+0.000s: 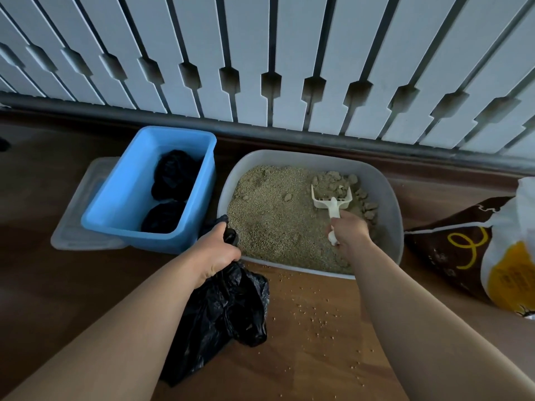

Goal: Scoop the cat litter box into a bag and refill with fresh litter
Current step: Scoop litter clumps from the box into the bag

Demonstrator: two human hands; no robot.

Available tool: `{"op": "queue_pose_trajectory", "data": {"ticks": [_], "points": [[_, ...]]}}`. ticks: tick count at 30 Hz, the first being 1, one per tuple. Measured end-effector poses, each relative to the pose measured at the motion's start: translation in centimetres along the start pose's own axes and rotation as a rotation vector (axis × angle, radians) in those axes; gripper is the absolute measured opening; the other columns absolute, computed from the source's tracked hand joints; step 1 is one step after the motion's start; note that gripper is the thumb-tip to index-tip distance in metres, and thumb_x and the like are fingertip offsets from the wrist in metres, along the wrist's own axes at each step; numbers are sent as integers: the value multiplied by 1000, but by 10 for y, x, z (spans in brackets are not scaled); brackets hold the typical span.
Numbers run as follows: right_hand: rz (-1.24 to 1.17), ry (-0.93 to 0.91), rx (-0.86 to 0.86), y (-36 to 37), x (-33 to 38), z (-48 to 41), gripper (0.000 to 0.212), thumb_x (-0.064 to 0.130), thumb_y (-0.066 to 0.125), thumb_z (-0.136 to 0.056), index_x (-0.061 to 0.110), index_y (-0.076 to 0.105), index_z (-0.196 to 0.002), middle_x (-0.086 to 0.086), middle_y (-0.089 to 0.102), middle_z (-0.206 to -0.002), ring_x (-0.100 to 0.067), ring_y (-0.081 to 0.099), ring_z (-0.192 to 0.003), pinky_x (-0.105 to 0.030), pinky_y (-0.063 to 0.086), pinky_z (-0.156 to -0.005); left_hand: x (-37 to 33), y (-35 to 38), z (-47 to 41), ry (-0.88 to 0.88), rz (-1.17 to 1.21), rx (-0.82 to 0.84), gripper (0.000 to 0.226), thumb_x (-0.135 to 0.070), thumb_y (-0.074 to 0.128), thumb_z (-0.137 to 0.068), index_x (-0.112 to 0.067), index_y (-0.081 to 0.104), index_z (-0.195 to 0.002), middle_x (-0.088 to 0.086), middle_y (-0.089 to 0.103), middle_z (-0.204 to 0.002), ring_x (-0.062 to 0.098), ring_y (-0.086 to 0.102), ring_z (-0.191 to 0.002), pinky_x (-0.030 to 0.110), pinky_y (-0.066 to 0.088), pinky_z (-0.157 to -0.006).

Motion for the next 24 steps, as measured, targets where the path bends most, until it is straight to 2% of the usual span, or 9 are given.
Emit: {"op": "queue_pose_trajectory", "data": {"ticks": [4, 10, 16, 19, 21, 24], "points": [[-104, 24, 7, 6, -8, -6, 49, 2, 45, -97, 18, 46, -143, -5, 66, -87, -12, 56, -63, -25, 41, -46, 4, 2, 0, 6, 29, 5, 83, -11, 57, -86, -32, 13, -154, 3, 28, -155, 24, 36, -136, 35, 35, -109], [-190, 14, 30, 9, -15, -9, 48, 1, 46, -97, 18, 48, -142, -4, 66, -86, -12, 57, -67, -28, 42, -55, 9, 3, -4, 17, 47, 27, 83, -12, 58, -85, -32, 14, -153, 2, 27, -156, 23, 33, -138, 38, 30, -113], [-84, -26, 138, -1, -13, 6, 44, -1, 45, -97, 15, 53, -137, -8, 64, -86, -13, 53, -64, -27, 45, -58, 4, -2, -5, 18, 28, 29, 85, -12, 60, -83, -28, 16, -154, 5, 27, -156, 25, 31, -139, 39, 30, -113], [-25, -11, 209, -8, -15, 14, 45, -3, 44, -96, 11, 53, -137, -9, 60, -83, -13, 51, -60, -25, 43, -51, 1, -4, -4, 18, 17, 29, 84, -11, 59, -84, -27, 16, -154, 7, 27, -155, 26, 32, -138, 39, 33, -111], [-15, -10, 236, -12, -15, 20, 45, -4, 44, -95, 10, 53, -137, -9, 60, -81, -13, 51, -58, -23, 43, -46, 1, -8, -1, 17, 14, 18, 81, -11, 60, -84, -26, 19, -153, 8, 32, -152, 26, 37, -134, 36, 36, -108], [6, -17, 260, -19, -17, 32, 45, -4, 45, -95, 11, 54, -136, -9, 60, -81, -12, 49, -57, -21, 42, -45, 5, -14, 4, 20, 9, 8, 72, -10, 60, -81, -24, 35, -147, 9, 49, -136, 25, 49, -119, 36, 43, -101]]}}
Point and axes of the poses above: each hand's wrist, its own z-axis away from the middle knuckle, its own y-axis out of the palm, x = y × z, the point moved 1 cm from there along -z, towards the middle knuckle
